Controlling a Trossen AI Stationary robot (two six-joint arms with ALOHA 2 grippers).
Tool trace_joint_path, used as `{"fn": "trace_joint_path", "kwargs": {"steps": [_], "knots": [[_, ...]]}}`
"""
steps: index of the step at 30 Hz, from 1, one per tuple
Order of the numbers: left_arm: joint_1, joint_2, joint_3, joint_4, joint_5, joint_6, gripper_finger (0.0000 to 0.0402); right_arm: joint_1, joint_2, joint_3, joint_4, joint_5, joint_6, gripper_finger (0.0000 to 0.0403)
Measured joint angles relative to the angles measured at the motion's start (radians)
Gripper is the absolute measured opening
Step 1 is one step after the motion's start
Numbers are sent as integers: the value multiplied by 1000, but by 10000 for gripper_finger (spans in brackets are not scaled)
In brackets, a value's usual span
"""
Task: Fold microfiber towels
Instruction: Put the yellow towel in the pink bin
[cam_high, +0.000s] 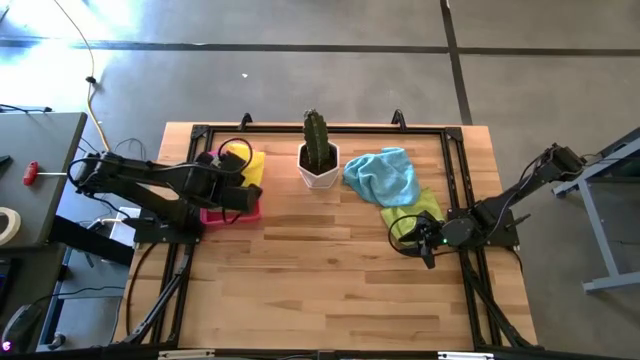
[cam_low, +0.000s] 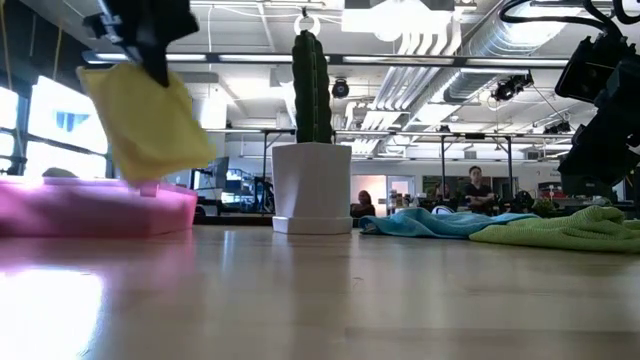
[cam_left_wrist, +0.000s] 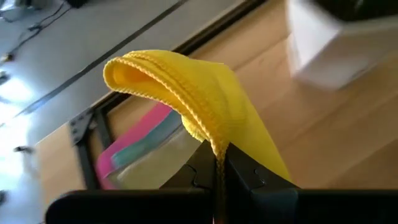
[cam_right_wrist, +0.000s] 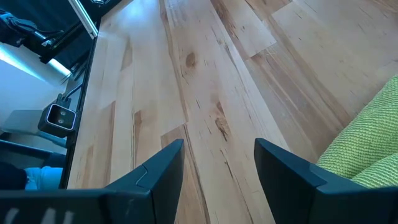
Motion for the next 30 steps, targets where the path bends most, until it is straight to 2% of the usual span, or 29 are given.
{"fn": "trace_joint_path", "kwargs": {"steps": [6,8,13,19,26,30], "knots": [[1,8,41,183,-60,61,5,0,0,0,0,0,0,188],[9,24,41,194,-61,59,5,0,0,0,0,0,0,188],[57,107,1,134,-57,5,5,0,0,0,-2,0,0,188],[127,193,-75,44,14,-73,5,0,0,0,-5,0,0,188],[115,186,-79,-176,44,-188,5,0,0,0,-8,0,0,188],[114,184,-146,-163,65,-164,6,0,0,0,-12,0,0,188]]}}
